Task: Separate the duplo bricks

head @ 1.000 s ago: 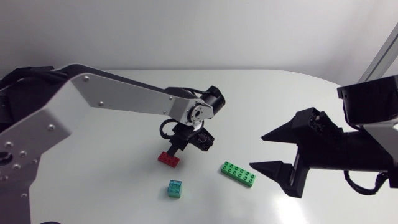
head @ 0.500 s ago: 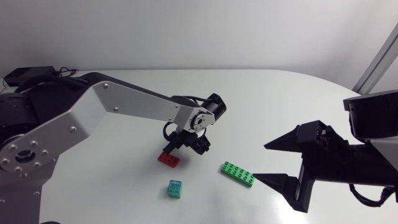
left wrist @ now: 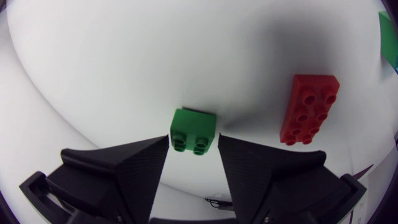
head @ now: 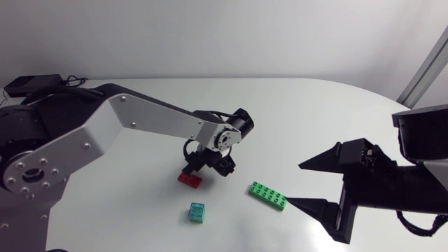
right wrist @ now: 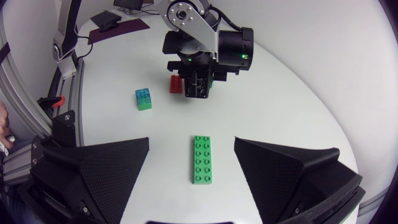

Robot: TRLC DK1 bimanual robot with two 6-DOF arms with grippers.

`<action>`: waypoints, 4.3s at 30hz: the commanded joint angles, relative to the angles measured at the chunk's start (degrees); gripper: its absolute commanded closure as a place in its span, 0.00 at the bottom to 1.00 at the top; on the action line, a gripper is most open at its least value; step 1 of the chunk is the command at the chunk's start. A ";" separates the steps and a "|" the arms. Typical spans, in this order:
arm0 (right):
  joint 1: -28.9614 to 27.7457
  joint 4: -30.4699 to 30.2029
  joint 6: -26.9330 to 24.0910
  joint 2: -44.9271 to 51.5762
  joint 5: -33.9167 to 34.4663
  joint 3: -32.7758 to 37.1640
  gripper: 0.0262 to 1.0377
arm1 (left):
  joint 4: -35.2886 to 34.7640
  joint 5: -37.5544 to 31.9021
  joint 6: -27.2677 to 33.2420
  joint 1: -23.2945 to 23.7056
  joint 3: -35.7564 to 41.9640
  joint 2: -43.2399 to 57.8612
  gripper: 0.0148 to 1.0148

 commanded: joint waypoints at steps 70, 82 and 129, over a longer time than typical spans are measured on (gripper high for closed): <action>12.37 3.88 8.23 7.82 5.78 3.04 0.05 | -1.19 57.42 -30.71 6.75 -32.83 -26.20 0.60; 12.37 4.49 8.23 7.82 5.60 2.43 0.05 | -0.93 57.77 -31.59 6.04 -32.04 -28.92 0.72; 9.47 12.05 15.79 13.71 -14.70 1.90 0.06 | -13.67 93.02 -36.51 8.24 -14.38 -29.62 0.72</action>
